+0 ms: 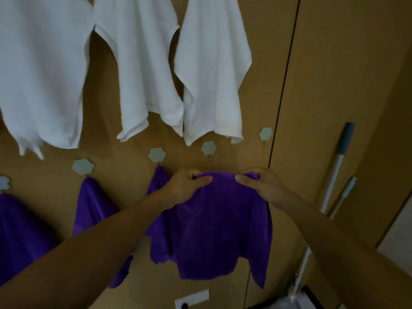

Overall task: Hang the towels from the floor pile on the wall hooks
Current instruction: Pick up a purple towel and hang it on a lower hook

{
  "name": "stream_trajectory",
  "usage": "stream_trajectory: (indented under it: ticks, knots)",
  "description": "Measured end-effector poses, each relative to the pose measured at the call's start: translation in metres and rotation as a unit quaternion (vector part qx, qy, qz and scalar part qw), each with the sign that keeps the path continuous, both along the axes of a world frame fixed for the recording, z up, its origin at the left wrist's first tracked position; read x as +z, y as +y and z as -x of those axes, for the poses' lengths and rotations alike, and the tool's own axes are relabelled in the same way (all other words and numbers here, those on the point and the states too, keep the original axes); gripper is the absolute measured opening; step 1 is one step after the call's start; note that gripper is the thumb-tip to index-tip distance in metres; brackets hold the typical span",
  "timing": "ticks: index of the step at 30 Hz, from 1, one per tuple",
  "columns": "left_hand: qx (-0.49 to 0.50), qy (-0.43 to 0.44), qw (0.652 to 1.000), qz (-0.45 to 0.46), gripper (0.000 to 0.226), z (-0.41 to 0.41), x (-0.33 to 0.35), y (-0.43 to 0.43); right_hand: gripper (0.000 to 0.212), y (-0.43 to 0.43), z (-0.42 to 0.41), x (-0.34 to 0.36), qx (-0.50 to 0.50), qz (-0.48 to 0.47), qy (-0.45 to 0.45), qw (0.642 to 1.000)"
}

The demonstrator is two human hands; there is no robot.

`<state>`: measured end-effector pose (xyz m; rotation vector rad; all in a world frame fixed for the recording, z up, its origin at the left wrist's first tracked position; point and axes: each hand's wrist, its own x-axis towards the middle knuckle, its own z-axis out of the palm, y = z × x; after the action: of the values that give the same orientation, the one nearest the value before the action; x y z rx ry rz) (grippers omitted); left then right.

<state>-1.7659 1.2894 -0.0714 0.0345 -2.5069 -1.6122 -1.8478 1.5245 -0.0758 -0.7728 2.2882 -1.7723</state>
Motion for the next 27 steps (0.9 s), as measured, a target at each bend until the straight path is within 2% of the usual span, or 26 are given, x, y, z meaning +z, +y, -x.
stream_trajectory:
  ticks: [3,6,9,12,14,16,18,20,22,24,26,27]
  knots:
    - [0.053,0.027,0.997,-0.039,0.026,0.017,-0.006,-0.002,0.011,-0.019,0.034,0.003,-0.028,0.034,0.03,0.999]
    - [0.152,0.106,0.981,0.054,0.026,0.038,-0.005,-0.006,0.007,-0.048,0.064,0.002,-0.063,0.054,0.066,0.994]
    - [0.258,0.178,0.939,0.145,0.025,0.059,-0.003,-0.012,0.01,-0.077,0.086,0.0,-0.114,0.045,0.086,0.989]
    - [0.348,0.137,0.907,0.191,0.029,0.072,-0.011,-0.014,0.014,-0.097,0.094,-0.01,-0.166,0.01,0.136,0.977]
    - [0.372,0.069,0.904,0.198,0.04,0.075,-0.027,-0.014,0.014,-0.098,0.095,-0.021,-0.166,-0.021,0.15,0.974]
    - [0.353,-0.002,0.925,0.143,0.043,0.077,-0.048,-0.014,0.02,-0.095,0.095,-0.03,-0.143,-0.062,0.112,0.981]
    - [0.341,-0.05,0.938,0.026,0.03,0.078,-0.061,-0.011,0.025,-0.092,0.095,-0.035,-0.139,-0.059,0.054,0.987]
    - [0.317,-0.109,0.933,-0.128,0.013,0.082,-0.066,-0.003,0.027,-0.095,0.091,-0.036,-0.141,-0.055,0.042,0.988]
    - [0.276,-0.168,0.92,-0.224,0.021,0.087,-0.065,0.005,0.029,-0.097,0.086,-0.038,-0.141,-0.065,0.045,0.987]
    - [0.263,-0.181,0.931,-0.177,0.027,0.089,-0.065,0.008,0.036,-0.096,0.079,-0.041,-0.139,-0.101,0.053,0.984]
    - [0.247,-0.174,0.953,-0.027,0.023,0.087,-0.064,0.009,0.048,-0.093,0.075,-0.047,-0.154,-0.178,0.093,0.967]
    - [0.243,-0.174,0.953,0.054,0.023,0.084,-0.063,0.011,0.049,-0.091,0.073,-0.05,-0.172,-0.217,0.126,0.953]
